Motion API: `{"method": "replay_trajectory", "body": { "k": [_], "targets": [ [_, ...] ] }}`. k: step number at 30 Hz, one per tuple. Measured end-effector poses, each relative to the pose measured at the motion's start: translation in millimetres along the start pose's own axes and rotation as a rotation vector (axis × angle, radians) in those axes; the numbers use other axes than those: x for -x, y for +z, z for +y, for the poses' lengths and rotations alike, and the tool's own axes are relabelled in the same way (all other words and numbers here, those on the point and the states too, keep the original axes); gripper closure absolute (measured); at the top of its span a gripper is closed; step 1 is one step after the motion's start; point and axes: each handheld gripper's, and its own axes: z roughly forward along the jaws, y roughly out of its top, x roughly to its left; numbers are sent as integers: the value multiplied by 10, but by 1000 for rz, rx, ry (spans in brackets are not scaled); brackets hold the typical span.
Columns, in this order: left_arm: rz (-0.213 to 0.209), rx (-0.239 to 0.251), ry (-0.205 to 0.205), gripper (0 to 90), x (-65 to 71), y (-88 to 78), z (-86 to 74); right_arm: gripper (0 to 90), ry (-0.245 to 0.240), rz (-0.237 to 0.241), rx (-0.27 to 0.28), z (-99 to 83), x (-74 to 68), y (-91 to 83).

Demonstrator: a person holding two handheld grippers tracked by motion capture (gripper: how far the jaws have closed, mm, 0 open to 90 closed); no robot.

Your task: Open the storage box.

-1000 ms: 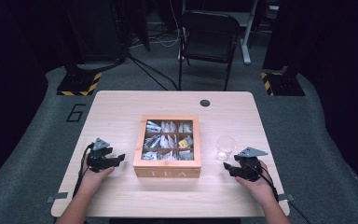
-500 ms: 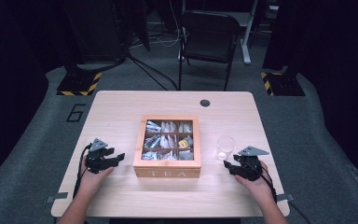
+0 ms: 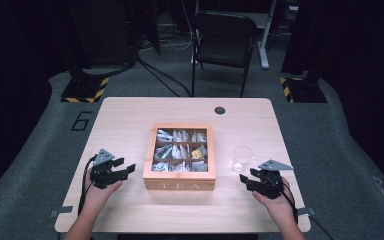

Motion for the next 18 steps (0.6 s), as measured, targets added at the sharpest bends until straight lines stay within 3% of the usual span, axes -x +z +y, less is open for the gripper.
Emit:
{"method": "replay_trajectory", "body": {
  "k": [8, 18],
  "targets": [
    [-8, -3, 7, 417, 94, -82, -13, 476, 1, 17, 8, 3, -84, -59],
    [-40, 21, 36, 451, 217, -166, -28, 497, -57, 45, 31, 52, -241, -60]
  ]
}}
